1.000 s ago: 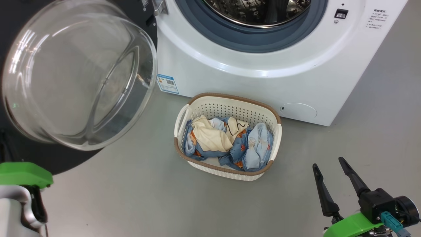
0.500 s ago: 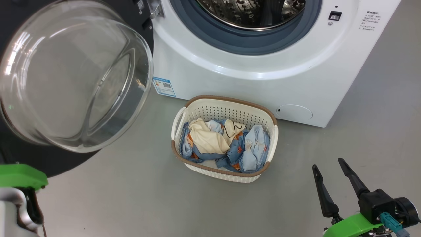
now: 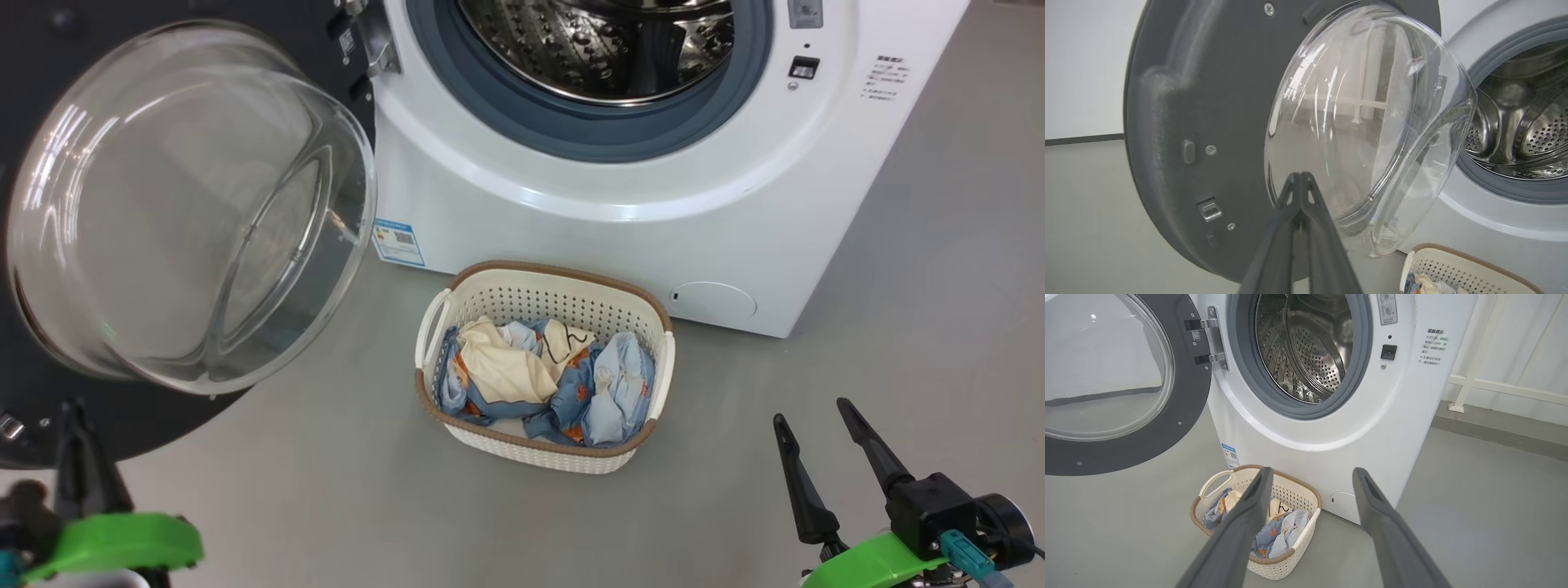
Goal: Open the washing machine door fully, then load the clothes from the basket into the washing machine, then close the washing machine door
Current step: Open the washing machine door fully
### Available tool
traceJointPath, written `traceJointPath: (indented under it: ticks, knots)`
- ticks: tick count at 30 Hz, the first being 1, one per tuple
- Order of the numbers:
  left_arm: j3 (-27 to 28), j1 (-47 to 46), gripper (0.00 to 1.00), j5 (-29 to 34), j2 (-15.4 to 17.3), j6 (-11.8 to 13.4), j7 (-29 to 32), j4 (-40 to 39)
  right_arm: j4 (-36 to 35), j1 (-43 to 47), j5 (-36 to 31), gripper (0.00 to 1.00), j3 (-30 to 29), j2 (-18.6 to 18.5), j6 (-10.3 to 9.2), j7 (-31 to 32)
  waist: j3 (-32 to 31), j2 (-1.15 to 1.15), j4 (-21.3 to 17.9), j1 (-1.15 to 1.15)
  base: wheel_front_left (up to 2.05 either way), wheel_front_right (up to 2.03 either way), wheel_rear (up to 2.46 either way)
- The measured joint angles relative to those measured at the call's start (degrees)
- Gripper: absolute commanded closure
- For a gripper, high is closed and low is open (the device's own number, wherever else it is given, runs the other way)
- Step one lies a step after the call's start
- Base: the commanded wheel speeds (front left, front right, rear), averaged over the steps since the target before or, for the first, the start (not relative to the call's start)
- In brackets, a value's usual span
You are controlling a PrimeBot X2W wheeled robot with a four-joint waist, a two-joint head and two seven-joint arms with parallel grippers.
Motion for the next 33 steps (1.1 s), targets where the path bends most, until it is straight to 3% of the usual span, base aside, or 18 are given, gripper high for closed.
traceJointPath:
  ticks: [10, 11, 13, 15, 16, 33]
  knots:
    - [-7.59, 9.33, 1.00, 2.67, -2.45, -2.46, 0.88, -9.56, 0.22, 0.06, 0.42, 0.00, 0.33, 0.10, 0.00, -0.57, -1.75, 0.00, -3.11, 0.00, 0.00, 0.00, 0.00]
    - [-8.56, 9.83, 0.91, 2.83, -2.61, -2.80, 1.20, -10.10, 0.21, 0.08, 0.53, 0.00, 0.32, 0.10, 0.00, -0.58, -1.93, 0.00, -3.51, 0.00, 0.00, 0.00, 0.00]
    - [-10.23, 10.51, 0.56, 2.93, -2.89, -2.96, 1.78, -10.99, 0.19, 0.18, 0.89, 0.00, 0.32, 0.10, 0.00, -0.74, -2.30, 0.00, -4.36, 0.00, 0.00, 0.00, 0.00]
    - [-11.25, 10.93, 0.07, 2.93, -3.04, -3.46, 2.42, -11.31, 0.18, 0.24, 1.00, 0.00, 0.55, 0.11, 0.00, -0.76, -2.65, 0.00, -5.30, 0.00, 0.00, 0.00, 0.00]
    - [-11.66, 11.11, 0.00, 2.92, -3.08, -3.49, 2.60, -11.34, 0.15, 0.27, 1.00, 0.00, 0.69, 0.11, 0.00, -0.76, -2.81, 0.00, -5.79, 0.00, 0.00, 0.00, 0.00]
    - [-14.47, 13.73, 0.00, 3.20, -2.66, -3.94, 5.46, -10.96, 0.90, 0.73, 2.02, 0.00, 4.89, 0.12, 0.00, -0.80, -5.98, 0.00, -16.13, 0.00, 0.00, 0.00, 0.00]
